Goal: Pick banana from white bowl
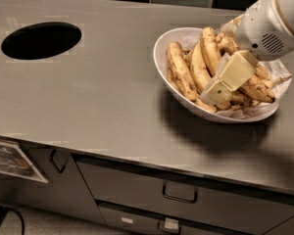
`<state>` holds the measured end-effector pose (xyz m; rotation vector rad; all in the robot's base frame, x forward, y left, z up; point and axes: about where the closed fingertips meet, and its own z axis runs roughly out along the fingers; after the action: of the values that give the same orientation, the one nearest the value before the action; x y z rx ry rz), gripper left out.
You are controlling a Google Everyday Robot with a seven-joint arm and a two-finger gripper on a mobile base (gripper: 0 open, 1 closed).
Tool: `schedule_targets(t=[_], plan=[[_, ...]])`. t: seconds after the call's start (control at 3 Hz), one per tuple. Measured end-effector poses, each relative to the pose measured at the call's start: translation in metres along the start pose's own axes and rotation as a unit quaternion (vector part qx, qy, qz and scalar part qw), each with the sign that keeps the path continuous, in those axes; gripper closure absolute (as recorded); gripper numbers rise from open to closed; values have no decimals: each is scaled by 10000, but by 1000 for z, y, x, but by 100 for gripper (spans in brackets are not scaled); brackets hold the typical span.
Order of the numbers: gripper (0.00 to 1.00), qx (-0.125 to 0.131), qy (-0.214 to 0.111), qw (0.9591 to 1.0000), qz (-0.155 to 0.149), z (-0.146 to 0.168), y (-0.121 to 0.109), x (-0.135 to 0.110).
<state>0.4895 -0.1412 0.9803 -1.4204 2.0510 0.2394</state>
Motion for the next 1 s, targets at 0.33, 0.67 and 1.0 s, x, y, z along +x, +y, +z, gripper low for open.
schedule_targets(t=[0.33, 0.67, 1.0], plan=[[0, 200, 441, 9988, 8, 3, 1, -14], [0, 568, 990, 9925, 438, 6, -8, -8], [0, 1152, 1237, 9803, 1017, -1, -14, 1]])
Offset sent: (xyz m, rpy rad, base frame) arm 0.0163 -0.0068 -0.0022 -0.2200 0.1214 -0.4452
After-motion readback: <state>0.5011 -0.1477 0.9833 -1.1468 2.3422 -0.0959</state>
